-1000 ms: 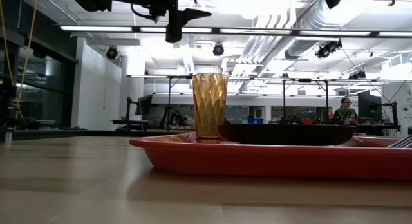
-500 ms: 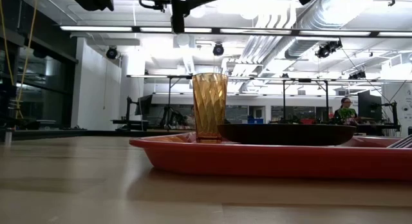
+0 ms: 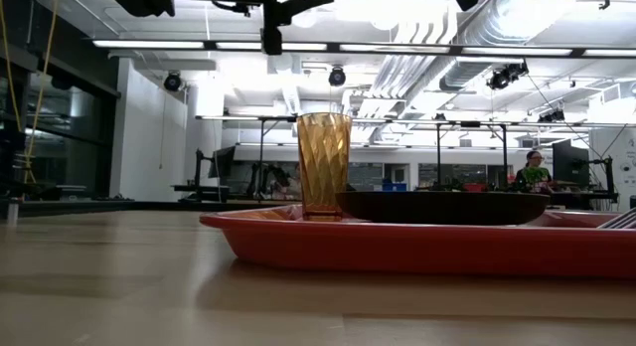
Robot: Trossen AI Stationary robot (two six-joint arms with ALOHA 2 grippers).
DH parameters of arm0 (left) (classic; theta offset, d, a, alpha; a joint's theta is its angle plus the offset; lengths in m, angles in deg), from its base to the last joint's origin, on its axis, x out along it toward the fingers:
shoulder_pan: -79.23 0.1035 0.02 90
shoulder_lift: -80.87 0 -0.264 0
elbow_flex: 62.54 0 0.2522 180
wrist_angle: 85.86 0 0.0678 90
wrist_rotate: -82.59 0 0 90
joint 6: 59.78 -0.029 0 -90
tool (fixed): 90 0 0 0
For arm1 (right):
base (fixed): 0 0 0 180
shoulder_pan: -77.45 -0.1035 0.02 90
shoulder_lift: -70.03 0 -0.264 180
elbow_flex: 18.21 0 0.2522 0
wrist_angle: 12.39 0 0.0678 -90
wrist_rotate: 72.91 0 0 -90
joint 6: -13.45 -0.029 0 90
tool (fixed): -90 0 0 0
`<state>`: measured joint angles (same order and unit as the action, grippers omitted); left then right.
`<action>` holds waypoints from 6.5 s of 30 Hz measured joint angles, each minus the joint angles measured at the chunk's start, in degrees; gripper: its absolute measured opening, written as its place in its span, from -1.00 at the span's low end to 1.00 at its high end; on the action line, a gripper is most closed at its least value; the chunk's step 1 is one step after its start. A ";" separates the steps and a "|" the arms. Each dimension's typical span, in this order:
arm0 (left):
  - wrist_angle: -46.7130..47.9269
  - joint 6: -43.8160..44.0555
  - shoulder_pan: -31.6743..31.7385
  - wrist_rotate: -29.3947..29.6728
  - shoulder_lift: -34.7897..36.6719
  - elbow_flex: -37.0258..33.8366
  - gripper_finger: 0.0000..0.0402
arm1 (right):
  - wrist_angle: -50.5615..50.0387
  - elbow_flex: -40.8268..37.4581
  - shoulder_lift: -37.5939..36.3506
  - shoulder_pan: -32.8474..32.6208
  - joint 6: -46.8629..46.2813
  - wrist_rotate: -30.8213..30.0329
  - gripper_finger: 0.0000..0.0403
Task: Pick and place plate/cup/fork/spoon on tray
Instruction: Put the black spoon on the red tray to the bottom of the pink fork, then return to Home Position
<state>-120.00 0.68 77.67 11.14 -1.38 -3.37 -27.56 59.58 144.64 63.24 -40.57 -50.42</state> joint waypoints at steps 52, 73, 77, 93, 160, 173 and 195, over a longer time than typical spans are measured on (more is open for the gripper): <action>23.97 -11.19 9.14 -10.97 11.17 -0.04 -0.99 | -25.63 0.00 -14.36 1.37 -1.32 14.53 -0.09; 34.07 -6.03 5.09 -26.59 12.40 -0.04 -1.00 | -24.90 0.02 -4.70 9.46 2.41 59.61 0.13; 34.39 -5.55 4.45 -26.56 12.39 -0.04 -1.00 | -23.17 0.02 -4.35 9.46 1.57 58.54 0.11; 34.42 -5.62 4.44 -26.75 12.46 -0.04 -0.93 | -23.64 0.02 -4.39 9.33 -0.46 58.52 -0.93; 29.53 -6.58 10.56 -29.91 12.72 0.04 0.05 | -17.70 -21.66 13.92 -27.99 -69.03 49.57 -0.85; 29.56 -6.58 10.56 -29.94 12.72 0.00 0.05 | -19.86 -21.73 11.11 -27.58 -68.35 53.48 -0.29; 36.58 -30.64 6.48 -29.83 28.87 -0.02 -0.86 | -8.15 -21.73 -14.30 -20.63 -27.61 22.74 -0.26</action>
<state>-83.42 -29.96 84.14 -18.69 27.48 -3.39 -35.71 37.85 130.34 42.61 -68.19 -27.68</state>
